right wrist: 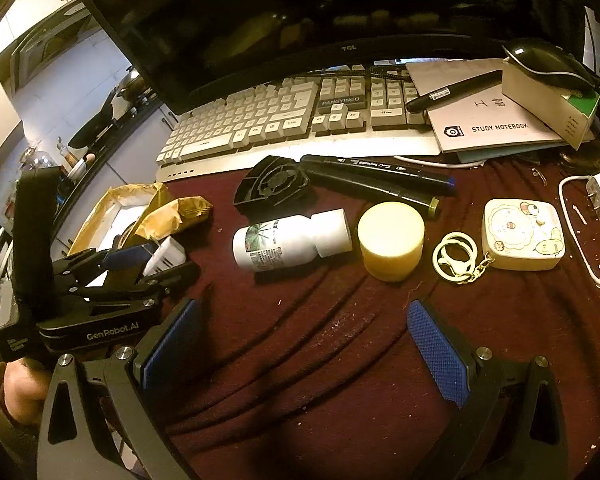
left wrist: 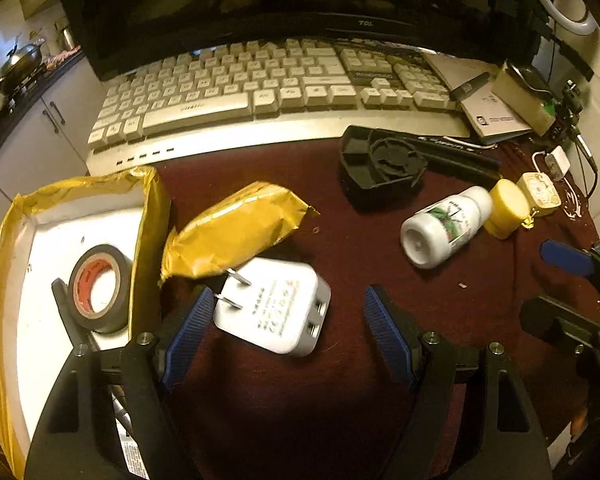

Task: Organize rigid objects
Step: 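Grasp the white square charger with the left tool while the right tool approaches the green-labelled bottle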

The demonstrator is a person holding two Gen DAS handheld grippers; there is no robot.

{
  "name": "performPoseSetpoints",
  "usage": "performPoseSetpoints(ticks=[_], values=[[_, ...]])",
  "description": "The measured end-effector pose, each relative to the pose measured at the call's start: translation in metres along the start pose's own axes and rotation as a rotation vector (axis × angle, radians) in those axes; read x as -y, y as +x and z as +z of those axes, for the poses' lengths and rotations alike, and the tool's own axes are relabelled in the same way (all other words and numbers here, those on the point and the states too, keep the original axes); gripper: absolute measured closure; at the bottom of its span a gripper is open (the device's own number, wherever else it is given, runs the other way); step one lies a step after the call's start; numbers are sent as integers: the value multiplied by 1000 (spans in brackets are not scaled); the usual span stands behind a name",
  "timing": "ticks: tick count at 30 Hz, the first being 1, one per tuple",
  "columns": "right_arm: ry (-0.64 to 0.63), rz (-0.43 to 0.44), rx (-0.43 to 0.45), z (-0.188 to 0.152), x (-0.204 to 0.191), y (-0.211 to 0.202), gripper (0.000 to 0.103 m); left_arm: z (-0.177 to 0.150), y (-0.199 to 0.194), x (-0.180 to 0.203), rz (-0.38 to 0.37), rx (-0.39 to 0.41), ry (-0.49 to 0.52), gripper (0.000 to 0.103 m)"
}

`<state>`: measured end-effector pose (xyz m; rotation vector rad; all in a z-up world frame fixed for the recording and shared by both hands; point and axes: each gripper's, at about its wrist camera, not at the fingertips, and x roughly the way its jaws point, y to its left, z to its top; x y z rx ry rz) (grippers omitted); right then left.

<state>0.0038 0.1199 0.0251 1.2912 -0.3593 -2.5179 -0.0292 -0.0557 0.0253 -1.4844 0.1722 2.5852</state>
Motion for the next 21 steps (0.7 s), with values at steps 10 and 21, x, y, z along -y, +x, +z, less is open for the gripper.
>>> performPoseSetpoints(ticks=[10, 21], values=[[4, 5, -15, 0, 0, 7, 2, -9, -2, 5, -86, 13, 5, 53], [-18, 24, -52, 1, -9, 22, 2, -54, -28, 2, -164, 26, -8, 53]])
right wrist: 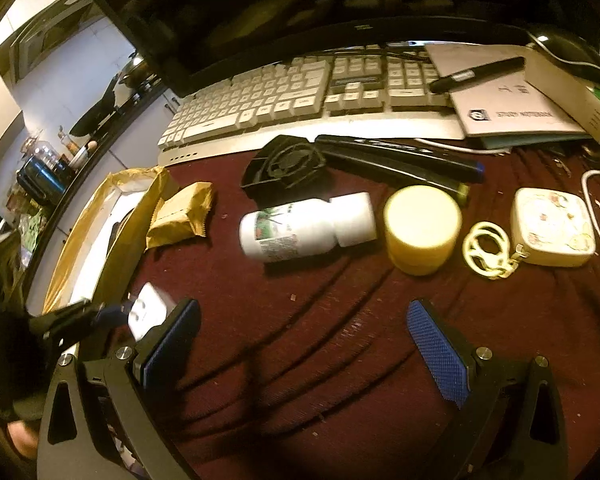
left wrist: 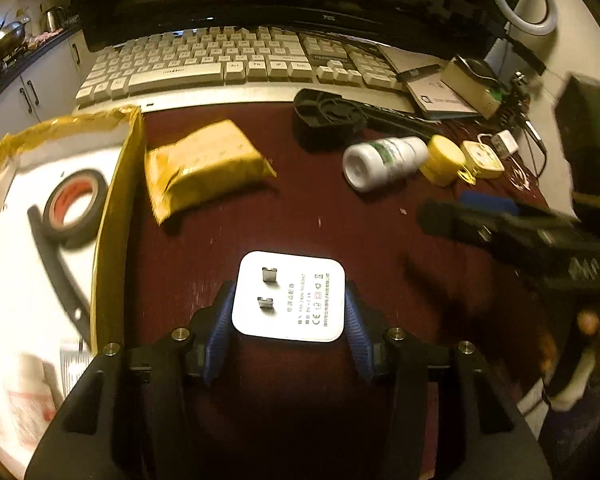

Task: Organize rigid objects
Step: 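Grasp the white square charger with the left tool while the right tool approaches the green-labelled bottle, then grasp the white green-labelled bottle with the right tool while the left tool holds the charger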

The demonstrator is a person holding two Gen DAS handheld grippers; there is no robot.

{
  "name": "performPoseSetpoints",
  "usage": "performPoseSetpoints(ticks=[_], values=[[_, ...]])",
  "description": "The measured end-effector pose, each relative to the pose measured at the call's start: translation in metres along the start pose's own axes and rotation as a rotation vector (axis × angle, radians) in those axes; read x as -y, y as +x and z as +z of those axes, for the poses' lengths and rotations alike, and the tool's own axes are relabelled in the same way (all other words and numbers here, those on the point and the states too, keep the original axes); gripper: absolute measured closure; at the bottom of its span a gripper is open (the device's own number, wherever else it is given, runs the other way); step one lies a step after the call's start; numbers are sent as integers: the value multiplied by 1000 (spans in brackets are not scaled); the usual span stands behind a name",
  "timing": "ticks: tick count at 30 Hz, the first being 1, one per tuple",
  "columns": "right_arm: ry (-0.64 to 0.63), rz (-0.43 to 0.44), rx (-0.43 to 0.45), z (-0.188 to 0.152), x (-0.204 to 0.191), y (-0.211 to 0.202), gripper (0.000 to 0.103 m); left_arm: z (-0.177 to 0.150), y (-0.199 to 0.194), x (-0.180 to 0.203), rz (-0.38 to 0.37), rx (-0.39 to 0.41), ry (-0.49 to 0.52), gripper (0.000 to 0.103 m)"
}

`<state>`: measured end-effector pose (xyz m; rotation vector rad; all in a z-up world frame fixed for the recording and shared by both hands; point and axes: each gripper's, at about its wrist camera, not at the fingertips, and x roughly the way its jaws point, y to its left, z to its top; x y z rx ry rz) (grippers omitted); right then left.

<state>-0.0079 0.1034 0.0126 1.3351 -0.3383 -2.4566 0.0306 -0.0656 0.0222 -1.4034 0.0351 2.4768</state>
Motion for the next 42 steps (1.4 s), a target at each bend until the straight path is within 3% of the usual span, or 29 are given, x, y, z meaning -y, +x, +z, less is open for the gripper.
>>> performPoseSetpoints(ticks=[9, 21, 25, 28, 42], values=[[2, -36, 6, 17, -4, 22, 2, -5, -2, -3, -22, -4, -3, 52], [-111, -222, 4, 31, -12, 43, 2, -5, -1, -4, -33, -4, 5, 52], [-126, -258, 14, 27, -12, 39, 13, -4, -2, -3, -33, -4, 4, 52], [-125, -257, 26, 25, -10, 33, 26, -4, -2, -3, -30, -3, 4, 52], [-67, -188, 63, 12, -17, 12, 26, -8, -4, -1, -18, 17, -14, 52]])
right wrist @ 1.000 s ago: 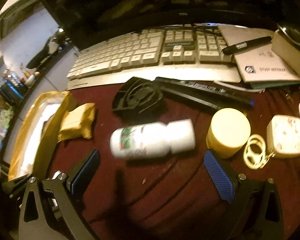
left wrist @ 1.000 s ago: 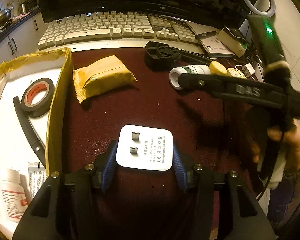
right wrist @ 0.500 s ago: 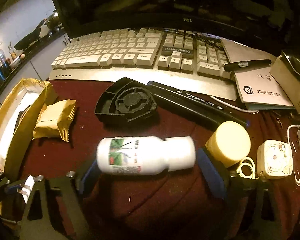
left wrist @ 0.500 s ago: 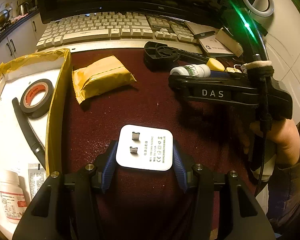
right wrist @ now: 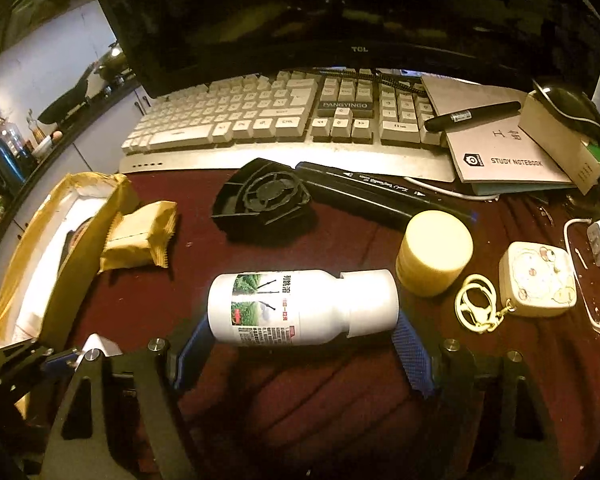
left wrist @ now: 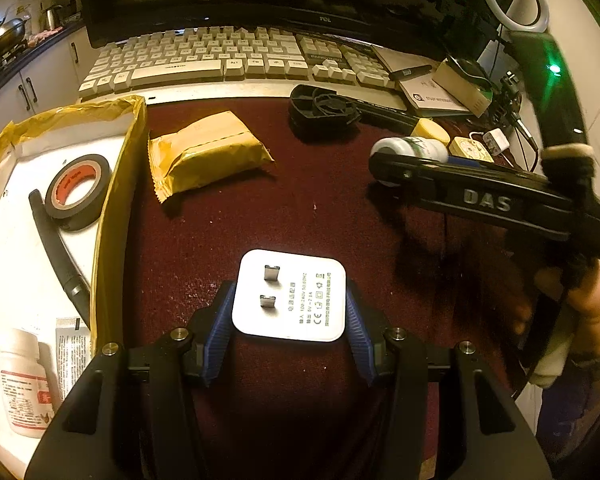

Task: Organize rigid objects
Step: 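Grasp the white green-labelled bottle with the right tool while the left tool holds the charger, then carry the charger and the bottle over the white tray with both tools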

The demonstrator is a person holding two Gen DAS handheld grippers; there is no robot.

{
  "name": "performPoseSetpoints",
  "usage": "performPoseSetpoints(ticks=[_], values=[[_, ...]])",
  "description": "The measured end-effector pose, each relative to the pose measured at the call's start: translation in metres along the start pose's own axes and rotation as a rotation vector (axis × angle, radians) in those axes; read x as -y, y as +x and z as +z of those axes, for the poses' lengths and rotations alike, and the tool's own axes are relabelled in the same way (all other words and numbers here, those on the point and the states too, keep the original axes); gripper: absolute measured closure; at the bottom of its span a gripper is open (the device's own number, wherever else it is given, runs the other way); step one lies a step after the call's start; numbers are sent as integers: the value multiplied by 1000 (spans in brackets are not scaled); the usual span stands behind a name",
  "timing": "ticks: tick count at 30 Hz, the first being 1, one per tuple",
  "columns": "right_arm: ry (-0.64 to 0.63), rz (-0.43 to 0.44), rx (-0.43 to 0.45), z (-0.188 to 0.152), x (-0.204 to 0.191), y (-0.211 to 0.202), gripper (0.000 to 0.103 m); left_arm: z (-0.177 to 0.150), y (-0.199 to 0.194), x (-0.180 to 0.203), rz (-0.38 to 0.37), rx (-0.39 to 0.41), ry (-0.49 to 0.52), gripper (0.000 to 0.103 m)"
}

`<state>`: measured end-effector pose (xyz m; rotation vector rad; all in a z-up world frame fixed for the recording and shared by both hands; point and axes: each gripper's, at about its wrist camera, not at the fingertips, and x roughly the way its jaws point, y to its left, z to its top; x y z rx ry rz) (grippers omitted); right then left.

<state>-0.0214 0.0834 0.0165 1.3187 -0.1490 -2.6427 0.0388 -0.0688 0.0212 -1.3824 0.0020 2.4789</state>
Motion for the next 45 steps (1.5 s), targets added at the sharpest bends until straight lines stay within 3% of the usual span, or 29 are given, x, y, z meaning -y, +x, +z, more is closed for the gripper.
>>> performPoseSetpoints(ticks=[23, 45], values=[[-30, 48, 67, -6, -19, -30, 26, -3, -16, -5, -31, 42, -46, 53], [-48, 65, 75, -7, -30, -37, 26, -1, -66, -32, -33, 159, -123, 53]])
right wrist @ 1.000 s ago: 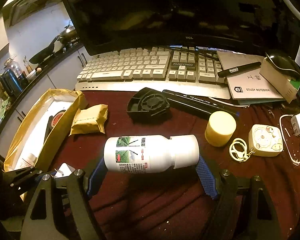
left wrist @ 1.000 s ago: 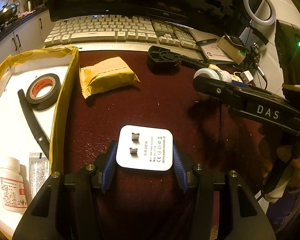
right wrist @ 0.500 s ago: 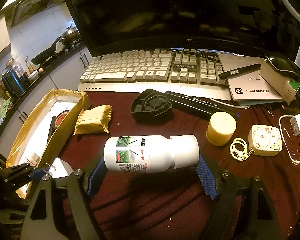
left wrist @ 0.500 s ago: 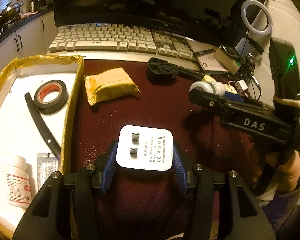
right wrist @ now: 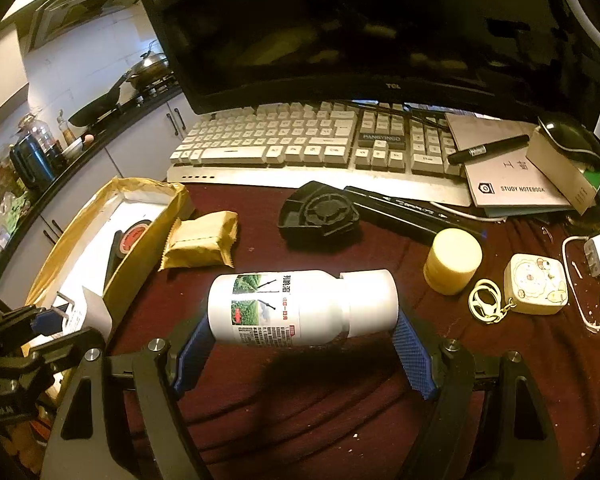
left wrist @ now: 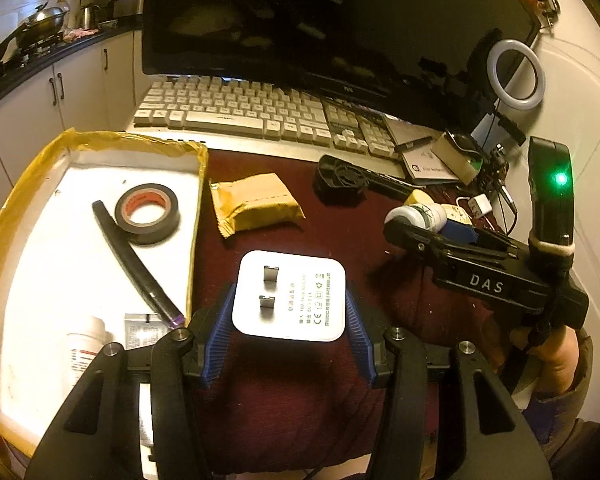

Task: Organize rigid objects
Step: 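Carry the charger and the bottle over the white tray with both tools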

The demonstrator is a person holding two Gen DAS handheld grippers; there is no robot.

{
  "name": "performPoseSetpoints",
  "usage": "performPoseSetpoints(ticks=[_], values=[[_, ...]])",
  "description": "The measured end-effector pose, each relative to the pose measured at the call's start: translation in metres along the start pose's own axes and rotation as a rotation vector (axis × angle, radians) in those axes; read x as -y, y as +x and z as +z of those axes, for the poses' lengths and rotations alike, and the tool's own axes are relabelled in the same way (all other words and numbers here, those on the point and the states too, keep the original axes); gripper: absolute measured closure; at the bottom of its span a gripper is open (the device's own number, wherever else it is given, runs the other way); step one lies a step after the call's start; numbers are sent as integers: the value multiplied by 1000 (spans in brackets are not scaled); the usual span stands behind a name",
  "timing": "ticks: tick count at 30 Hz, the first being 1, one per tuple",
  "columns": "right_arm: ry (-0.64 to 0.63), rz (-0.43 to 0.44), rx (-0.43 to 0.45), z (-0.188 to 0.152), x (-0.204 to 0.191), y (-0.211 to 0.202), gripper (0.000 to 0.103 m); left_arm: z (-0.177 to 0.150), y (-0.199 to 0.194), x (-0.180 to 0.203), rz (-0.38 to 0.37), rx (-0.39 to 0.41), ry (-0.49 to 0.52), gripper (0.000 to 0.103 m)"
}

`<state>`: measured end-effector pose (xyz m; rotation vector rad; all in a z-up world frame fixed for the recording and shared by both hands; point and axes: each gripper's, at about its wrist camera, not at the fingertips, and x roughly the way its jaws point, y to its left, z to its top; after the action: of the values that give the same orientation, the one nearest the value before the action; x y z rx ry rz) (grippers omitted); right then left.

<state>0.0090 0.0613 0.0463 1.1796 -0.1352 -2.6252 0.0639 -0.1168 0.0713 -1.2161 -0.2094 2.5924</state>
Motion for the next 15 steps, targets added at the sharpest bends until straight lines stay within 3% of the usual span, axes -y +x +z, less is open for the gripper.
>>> performPoseSetpoints(ticks=[15], values=[[-36, 31, 17, 4, -20, -5, 26, -1, -13, -18, 17, 29, -42, 53]])
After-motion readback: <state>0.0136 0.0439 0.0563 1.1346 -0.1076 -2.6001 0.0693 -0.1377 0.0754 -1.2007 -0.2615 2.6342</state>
